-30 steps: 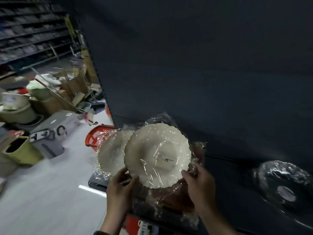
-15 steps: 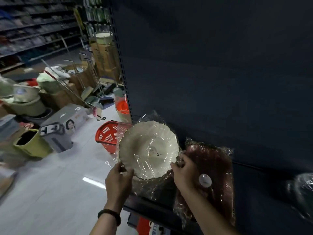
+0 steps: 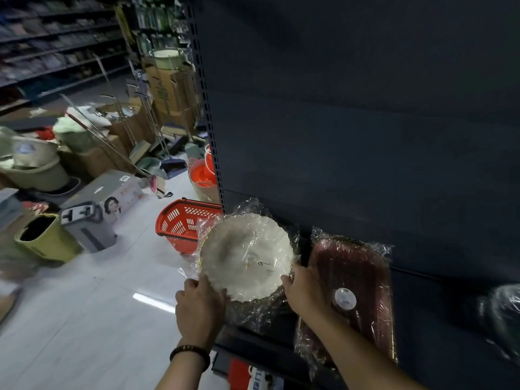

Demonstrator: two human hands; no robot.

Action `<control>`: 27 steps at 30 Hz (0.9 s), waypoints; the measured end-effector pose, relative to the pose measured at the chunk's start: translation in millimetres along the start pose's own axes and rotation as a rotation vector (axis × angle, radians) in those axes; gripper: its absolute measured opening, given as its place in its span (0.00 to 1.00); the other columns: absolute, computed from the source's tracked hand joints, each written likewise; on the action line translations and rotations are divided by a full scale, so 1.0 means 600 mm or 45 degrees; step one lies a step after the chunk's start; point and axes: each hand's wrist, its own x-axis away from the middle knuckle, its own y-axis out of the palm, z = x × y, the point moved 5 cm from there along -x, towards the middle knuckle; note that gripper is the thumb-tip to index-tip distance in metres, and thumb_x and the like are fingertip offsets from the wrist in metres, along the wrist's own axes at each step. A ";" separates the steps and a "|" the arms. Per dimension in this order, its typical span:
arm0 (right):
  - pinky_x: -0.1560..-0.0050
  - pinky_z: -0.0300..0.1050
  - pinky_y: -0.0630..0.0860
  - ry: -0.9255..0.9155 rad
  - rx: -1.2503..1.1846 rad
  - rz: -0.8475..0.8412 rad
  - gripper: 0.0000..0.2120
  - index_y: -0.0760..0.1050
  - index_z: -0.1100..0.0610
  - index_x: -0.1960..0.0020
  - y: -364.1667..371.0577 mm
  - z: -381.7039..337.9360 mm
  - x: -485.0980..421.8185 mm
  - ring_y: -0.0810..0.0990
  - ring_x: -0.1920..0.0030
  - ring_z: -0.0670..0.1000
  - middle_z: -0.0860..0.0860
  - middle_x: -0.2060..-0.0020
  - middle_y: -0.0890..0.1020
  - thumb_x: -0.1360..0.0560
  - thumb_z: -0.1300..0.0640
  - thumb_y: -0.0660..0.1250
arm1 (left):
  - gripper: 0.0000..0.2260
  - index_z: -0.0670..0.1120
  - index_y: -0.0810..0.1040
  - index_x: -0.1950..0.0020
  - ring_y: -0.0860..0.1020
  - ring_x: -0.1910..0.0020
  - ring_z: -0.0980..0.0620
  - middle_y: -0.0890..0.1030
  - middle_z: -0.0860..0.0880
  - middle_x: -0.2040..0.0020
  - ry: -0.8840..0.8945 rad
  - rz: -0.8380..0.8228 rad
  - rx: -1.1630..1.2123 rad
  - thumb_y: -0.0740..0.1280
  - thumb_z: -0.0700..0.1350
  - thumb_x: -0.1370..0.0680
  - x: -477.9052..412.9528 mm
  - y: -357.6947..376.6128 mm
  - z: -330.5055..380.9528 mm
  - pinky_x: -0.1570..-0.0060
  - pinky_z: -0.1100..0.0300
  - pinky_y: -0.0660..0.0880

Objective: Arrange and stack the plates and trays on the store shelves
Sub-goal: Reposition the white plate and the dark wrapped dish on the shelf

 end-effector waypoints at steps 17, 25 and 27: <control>0.61 0.29 0.72 0.042 -0.502 0.199 0.06 0.80 0.41 0.43 -0.194 0.208 0.130 0.81 0.55 0.35 0.38 0.53 0.83 0.19 0.49 0.71 | 0.04 0.54 0.84 0.51 0.79 0.65 0.59 0.83 0.57 0.56 0.851 -0.201 0.381 0.74 0.46 0.24 0.182 -0.036 0.323 0.67 0.71 0.71; 0.58 0.34 0.75 0.311 -0.649 0.556 0.06 0.82 0.47 0.48 -0.346 0.468 0.231 0.82 0.61 0.35 0.44 0.60 0.85 0.21 0.58 0.73 | 0.09 0.58 0.80 0.47 0.83 0.58 0.55 0.85 0.57 0.56 1.068 -0.472 0.361 0.64 0.57 0.23 0.328 0.081 0.526 0.56 0.53 0.81; 0.60 0.34 0.75 0.372 -0.647 0.604 0.05 0.82 0.45 0.48 -0.381 0.528 0.264 0.82 0.61 0.36 0.43 0.61 0.85 0.21 0.55 0.73 | 0.10 0.58 0.79 0.48 0.83 0.59 0.56 0.84 0.58 0.56 1.138 -0.524 0.342 0.63 0.59 0.24 0.366 0.111 0.576 0.55 0.53 0.81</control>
